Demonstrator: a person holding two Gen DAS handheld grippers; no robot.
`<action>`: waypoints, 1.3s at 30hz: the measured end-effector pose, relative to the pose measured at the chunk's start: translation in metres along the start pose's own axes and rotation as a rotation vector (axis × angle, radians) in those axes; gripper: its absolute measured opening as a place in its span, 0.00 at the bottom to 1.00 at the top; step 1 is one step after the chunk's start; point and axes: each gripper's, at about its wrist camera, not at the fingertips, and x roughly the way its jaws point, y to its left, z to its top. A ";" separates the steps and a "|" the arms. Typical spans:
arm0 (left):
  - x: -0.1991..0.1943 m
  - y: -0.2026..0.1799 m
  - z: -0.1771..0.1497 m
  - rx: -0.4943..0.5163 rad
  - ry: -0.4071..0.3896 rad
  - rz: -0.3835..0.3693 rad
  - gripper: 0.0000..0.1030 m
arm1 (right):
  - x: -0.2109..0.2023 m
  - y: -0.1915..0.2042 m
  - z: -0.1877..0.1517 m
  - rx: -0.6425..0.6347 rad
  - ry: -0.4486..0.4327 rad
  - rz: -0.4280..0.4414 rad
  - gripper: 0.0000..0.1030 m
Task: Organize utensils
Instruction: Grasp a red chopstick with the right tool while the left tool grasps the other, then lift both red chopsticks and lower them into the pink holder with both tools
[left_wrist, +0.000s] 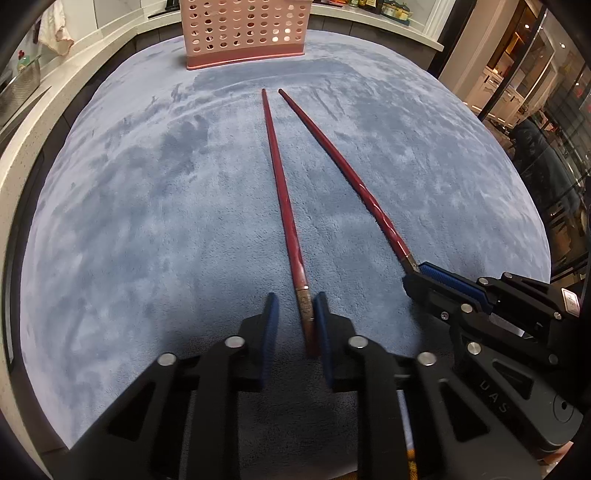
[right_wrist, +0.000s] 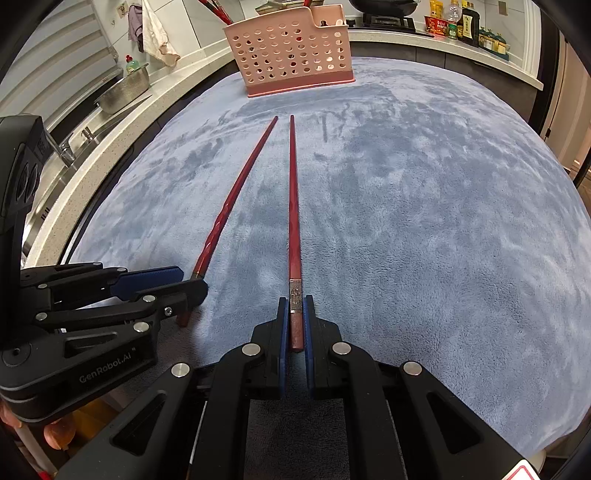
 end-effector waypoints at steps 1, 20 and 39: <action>0.000 0.000 0.000 -0.001 0.000 0.001 0.16 | 0.000 0.000 0.000 0.000 0.000 0.000 0.07; -0.004 0.009 0.000 -0.038 -0.012 0.011 0.07 | -0.002 0.000 0.000 0.007 -0.006 -0.004 0.07; -0.023 0.019 0.005 -0.063 -0.076 0.044 0.07 | -0.013 -0.012 0.004 0.018 -0.042 -0.035 0.07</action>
